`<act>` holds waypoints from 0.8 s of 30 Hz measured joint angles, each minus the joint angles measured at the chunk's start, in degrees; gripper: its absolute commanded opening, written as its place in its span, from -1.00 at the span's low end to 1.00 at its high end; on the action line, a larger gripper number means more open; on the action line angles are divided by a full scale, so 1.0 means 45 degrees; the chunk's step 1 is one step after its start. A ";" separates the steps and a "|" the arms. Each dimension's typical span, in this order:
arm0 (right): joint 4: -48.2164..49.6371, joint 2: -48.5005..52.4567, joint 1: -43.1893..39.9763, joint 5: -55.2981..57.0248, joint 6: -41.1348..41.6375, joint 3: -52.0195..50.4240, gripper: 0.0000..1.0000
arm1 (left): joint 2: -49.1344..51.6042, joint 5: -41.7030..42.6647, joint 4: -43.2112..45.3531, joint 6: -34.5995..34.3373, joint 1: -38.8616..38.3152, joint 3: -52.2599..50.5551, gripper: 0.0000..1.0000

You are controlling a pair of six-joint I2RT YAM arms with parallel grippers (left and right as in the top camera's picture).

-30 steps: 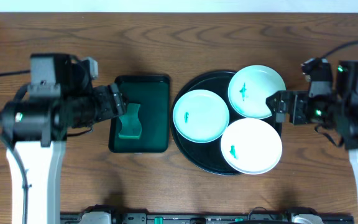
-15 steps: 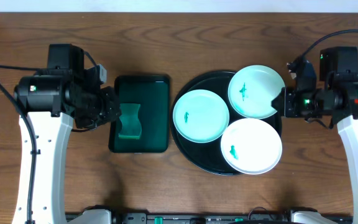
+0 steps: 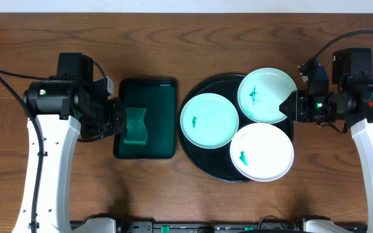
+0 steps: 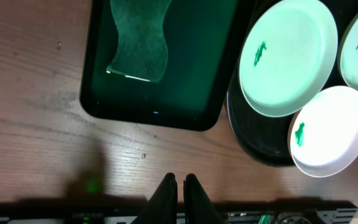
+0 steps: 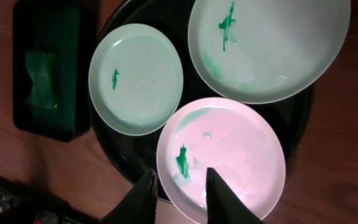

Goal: Clean dirty plates on tray and stack at the side

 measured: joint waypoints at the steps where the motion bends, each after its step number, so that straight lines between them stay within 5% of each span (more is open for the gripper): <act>1: 0.0024 0.0000 0.0024 0.0005 0.0005 0.0000 -0.49 | 0.0000 0.0005 0.0049 -0.0005 0.0000 -0.0024 -0.84; 16: 0.1185 0.1020 0.2346 0.0933 0.0525 -0.0194 -0.46 | 0.0000 0.0000 0.0379 0.0083 0.0000 -0.0491 -0.83; 24: 0.1719 0.2725 0.2798 0.1248 0.0665 -0.0219 -0.27 | 0.0000 -0.0554 0.0389 0.0160 -0.0005 -0.0894 -0.83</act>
